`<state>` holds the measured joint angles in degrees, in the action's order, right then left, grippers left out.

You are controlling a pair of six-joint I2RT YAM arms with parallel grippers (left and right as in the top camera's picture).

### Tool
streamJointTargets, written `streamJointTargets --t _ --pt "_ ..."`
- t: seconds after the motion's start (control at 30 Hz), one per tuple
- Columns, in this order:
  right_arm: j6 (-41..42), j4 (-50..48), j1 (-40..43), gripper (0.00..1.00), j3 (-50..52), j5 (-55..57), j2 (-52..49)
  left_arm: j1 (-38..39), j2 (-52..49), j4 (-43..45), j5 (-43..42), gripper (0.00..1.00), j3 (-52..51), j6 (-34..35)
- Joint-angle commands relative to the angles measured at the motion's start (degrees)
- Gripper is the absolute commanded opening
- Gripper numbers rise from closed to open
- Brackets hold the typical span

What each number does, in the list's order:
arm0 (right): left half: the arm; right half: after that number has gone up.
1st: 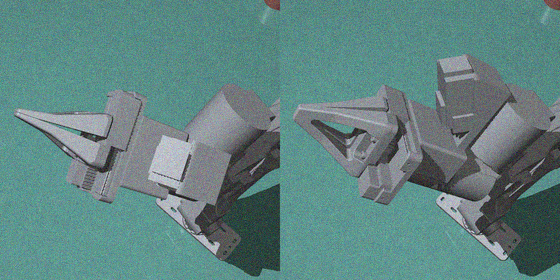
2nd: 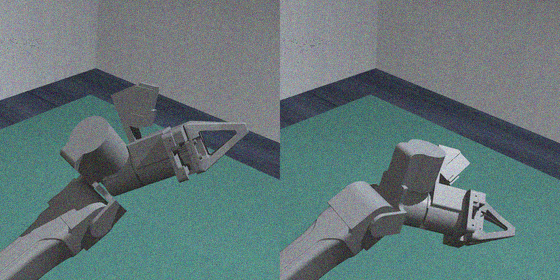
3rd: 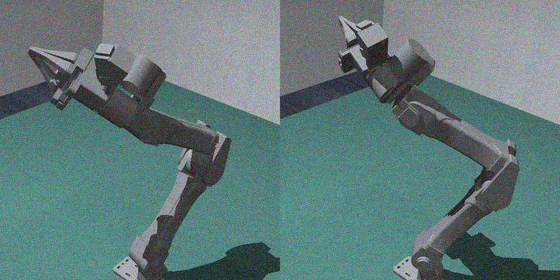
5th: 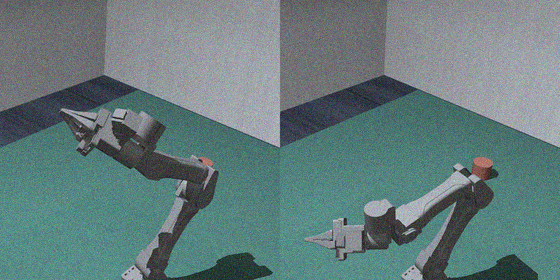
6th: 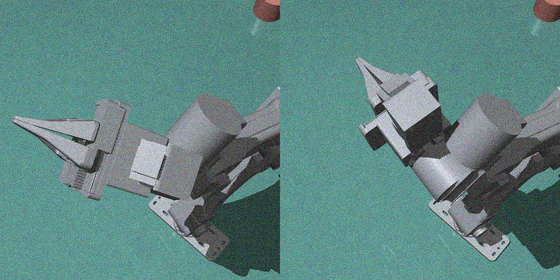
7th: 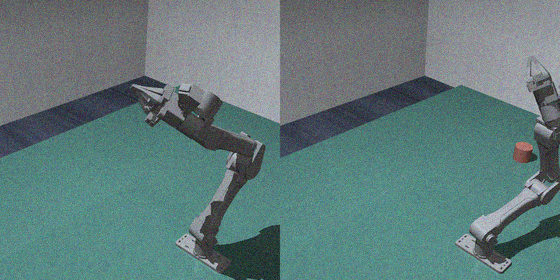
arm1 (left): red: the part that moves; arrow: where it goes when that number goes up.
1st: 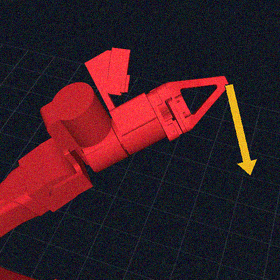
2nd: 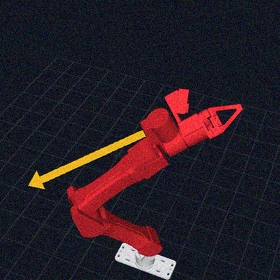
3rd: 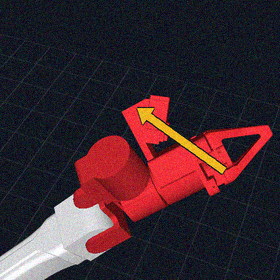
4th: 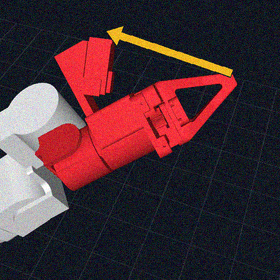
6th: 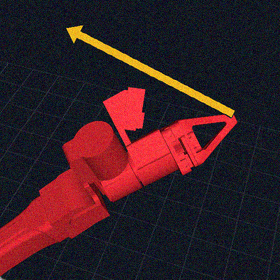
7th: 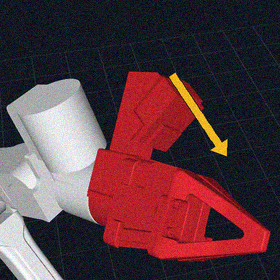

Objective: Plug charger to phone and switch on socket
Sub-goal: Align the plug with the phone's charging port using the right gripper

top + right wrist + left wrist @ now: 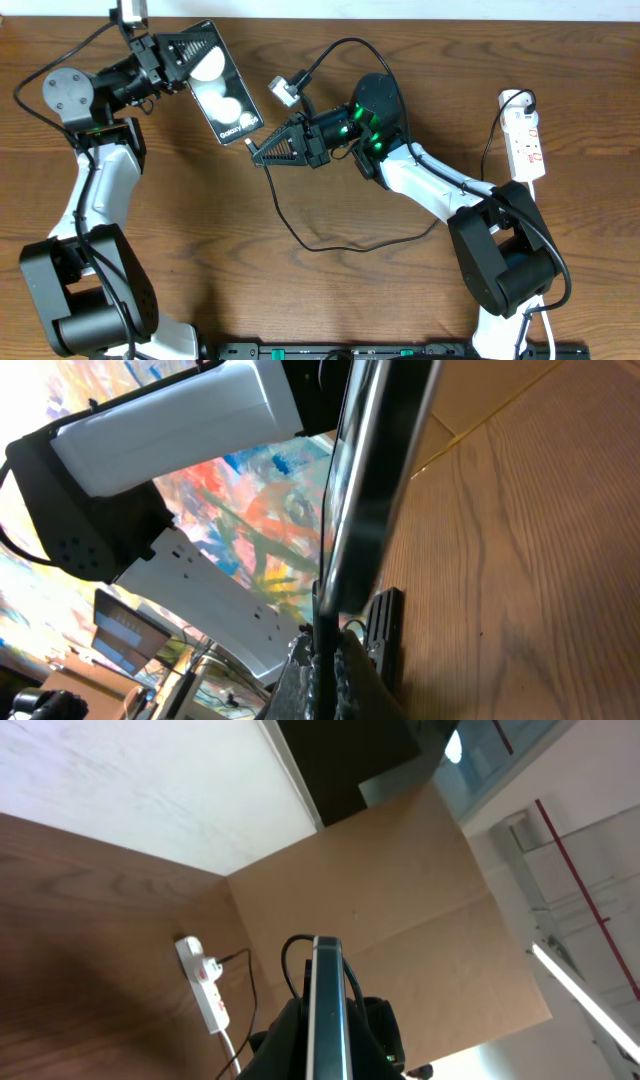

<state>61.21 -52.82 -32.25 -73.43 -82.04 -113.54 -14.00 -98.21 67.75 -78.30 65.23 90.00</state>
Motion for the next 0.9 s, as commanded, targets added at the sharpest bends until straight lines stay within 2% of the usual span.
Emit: streamJointTargets --t 0.0,0.87 --pt "0.50 -0.37 -0.33 0.01 -0.50 0.87 -0.04 0.48 0.17 0.72 -0.50 0.07 0.70 -0.35" --pt "2.12 -0.37 -0.20 0.01 -0.50 4.70 -0.04 1.22 0.17 0.72 -0.74 0.08 0.70 -0.31"
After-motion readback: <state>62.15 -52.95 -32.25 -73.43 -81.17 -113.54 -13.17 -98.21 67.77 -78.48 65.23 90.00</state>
